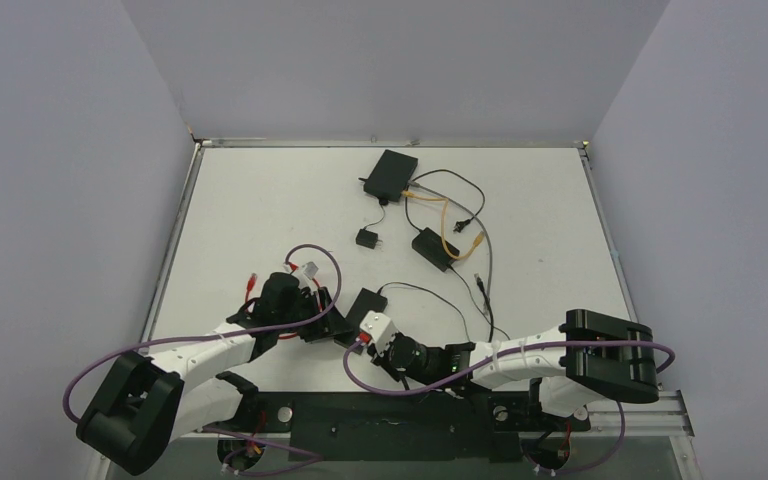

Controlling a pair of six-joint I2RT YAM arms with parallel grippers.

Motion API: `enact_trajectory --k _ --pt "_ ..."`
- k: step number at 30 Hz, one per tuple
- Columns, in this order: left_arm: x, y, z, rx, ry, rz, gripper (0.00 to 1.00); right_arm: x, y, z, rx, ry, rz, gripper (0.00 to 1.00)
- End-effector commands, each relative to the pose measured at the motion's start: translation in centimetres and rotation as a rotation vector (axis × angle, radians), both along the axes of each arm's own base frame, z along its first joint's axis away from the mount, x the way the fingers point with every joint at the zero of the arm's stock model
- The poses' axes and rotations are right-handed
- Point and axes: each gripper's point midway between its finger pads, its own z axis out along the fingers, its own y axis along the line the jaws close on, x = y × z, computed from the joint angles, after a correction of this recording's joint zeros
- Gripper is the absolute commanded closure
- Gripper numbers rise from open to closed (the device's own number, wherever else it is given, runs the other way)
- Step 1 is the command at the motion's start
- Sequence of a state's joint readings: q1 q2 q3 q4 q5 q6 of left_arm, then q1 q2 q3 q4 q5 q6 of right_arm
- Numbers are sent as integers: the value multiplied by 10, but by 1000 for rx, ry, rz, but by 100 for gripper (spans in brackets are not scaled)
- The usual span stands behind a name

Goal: Insert the plug into the switch port
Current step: Insert the connector into the switch port.

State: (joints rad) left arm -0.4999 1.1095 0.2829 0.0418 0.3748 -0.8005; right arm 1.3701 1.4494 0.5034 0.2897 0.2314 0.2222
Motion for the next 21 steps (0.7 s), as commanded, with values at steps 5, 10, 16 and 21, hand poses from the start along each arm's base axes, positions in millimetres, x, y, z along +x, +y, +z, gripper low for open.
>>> enact_trajectory --k 5,10,16,21 --pt "8 -7 11 -39 -48 -16 52 3 14 11 43 -6 -21 100" --pt "8 -7 10 -39 -48 -19 52 3 17 10 39 -1 -19 100" --pt "7 -8 8 -41 -41 -24 52 5 19 11 43 -2 -22 100" --pt "6 -8 9 -45 -45 -29 52 6 20 11 49 1 -23 100"
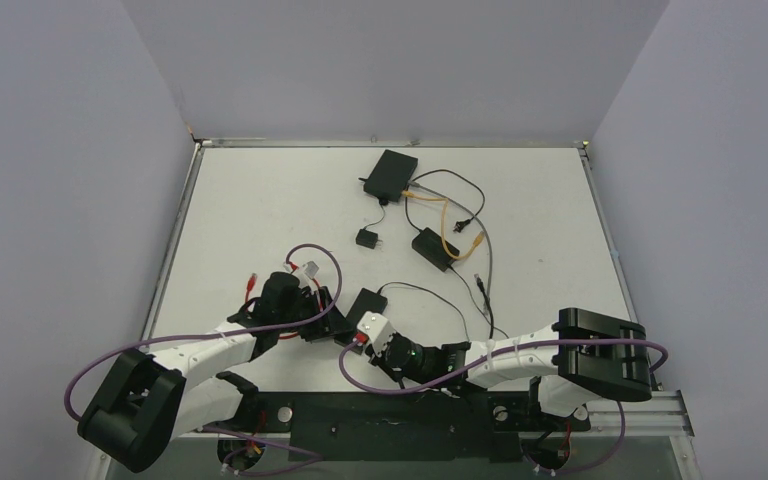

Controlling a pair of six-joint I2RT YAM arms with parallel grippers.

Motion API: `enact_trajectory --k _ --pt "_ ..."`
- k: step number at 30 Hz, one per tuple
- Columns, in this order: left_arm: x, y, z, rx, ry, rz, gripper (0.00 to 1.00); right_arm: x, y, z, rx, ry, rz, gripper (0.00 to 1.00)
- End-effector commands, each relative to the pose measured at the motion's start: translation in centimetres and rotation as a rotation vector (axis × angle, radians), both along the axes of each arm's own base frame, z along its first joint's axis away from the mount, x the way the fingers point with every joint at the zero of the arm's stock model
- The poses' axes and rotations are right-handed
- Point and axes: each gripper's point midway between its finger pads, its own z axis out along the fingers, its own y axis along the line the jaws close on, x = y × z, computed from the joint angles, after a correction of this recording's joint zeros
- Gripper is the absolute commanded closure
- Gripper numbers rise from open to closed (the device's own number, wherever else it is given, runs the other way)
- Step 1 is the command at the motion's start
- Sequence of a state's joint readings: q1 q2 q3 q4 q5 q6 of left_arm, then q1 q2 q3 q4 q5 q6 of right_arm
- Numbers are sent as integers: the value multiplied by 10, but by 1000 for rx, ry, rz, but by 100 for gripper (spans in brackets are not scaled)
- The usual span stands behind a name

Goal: Insert the plug into the switch port
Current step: Insert the connector into the switch port.

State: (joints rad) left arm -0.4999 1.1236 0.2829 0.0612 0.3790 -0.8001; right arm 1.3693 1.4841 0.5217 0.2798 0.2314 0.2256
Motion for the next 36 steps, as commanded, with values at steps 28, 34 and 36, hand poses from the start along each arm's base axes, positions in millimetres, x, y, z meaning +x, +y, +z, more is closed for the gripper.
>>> enact_trajectory --k 28,34,36 --pt "0 -8 6 -41 -36 -44 52 14 20 29 109 -38 -33 100" --pt "2 -8 7 -41 -41 -44 52 16 17 34 121 -50 -48 100" --pt "2 -9 6 -41 -38 -45 53 16 17 35 122 -53 -48 100"
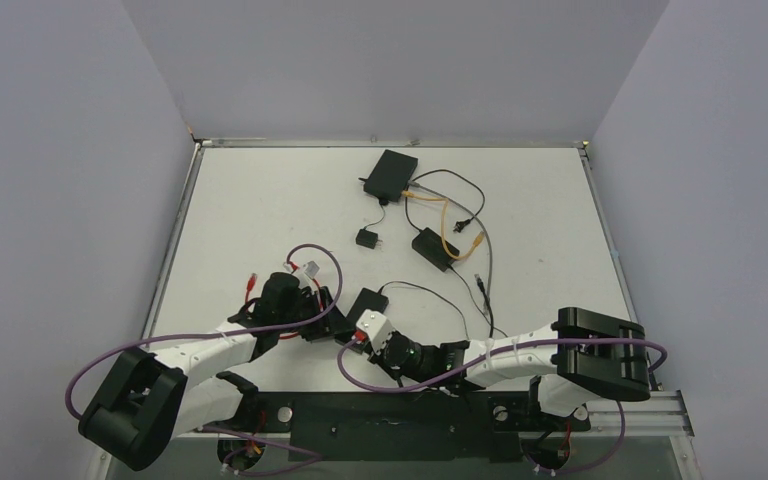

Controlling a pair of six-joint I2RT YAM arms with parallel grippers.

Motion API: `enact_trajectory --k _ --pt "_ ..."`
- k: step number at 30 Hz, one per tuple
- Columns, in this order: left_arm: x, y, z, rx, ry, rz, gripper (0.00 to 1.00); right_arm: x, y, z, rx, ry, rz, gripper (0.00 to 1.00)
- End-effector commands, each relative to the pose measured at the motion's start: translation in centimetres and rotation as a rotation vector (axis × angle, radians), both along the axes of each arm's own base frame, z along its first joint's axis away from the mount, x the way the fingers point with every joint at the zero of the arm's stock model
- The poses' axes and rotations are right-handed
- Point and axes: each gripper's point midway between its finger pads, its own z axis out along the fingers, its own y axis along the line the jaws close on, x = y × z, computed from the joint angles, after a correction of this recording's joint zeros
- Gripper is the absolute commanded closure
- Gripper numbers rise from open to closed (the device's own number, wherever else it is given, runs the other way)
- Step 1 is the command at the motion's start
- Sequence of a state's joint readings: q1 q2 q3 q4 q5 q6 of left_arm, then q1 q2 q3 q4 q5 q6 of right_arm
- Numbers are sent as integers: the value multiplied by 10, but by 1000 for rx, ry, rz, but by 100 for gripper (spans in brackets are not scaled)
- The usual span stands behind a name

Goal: Insert the plug into the switch port
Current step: Insert the connector into the switch port.

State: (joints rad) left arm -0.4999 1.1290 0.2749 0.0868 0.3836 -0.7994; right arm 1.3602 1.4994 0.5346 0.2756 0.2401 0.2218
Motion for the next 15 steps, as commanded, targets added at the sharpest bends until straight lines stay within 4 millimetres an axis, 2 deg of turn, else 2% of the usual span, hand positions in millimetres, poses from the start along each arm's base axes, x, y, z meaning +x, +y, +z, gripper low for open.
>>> enact_trajectory --k 1,15 --pt "1 -8 6 -33 -27 -43 53 11 17 36 132 -47 -33 100" --pt "-1 -12 9 -44 -27 -64 53 11 28 33 135 -39 -5 100"
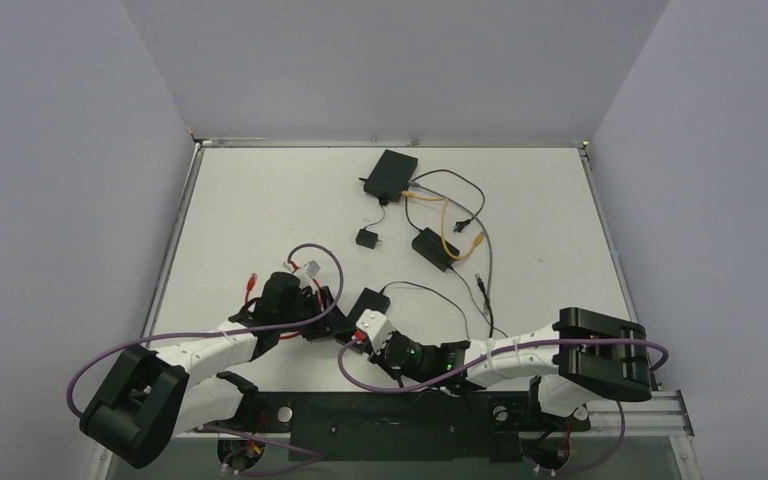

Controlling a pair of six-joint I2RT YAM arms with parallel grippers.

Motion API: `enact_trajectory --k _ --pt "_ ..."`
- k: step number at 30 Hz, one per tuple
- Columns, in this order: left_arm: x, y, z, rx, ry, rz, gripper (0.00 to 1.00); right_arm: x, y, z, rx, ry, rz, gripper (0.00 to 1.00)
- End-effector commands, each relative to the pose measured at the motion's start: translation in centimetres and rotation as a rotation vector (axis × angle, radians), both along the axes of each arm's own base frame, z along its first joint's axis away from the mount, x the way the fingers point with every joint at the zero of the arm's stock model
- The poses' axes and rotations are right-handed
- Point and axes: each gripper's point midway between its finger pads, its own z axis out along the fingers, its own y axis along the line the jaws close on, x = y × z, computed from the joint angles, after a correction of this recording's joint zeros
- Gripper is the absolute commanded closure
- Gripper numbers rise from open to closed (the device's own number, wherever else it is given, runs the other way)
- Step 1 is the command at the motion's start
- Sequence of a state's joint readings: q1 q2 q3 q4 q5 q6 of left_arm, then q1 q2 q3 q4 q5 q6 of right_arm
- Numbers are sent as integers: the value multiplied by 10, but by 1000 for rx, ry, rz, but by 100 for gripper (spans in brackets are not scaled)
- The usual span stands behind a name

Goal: Insert the plug into the switch port
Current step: Insert the connector into the switch port.

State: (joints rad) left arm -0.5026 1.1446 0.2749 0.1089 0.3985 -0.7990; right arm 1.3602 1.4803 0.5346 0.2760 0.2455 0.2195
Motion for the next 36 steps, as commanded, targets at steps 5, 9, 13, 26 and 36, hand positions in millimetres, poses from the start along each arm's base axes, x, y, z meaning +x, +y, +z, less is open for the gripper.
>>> enact_trajectory --k 5,9,13,26,36 --pt "-6 -10 7 -32 -19 -66 56 18 29 28 137 -47 -23 100" --pt "-13 -11 3 -24 -11 -91 59 22 31 30 155 -59 -33 100" --pt "-20 -14 2 -22 -11 -114 61 27 33 31 164 -66 -41 100" --pt "-35 -20 0 -10 -21 -160 68 40 40 48 253 -88 -61 100" --pt "-42 -30 2 -38 -26 -185 71 54 49 67 309 -113 -55 100"
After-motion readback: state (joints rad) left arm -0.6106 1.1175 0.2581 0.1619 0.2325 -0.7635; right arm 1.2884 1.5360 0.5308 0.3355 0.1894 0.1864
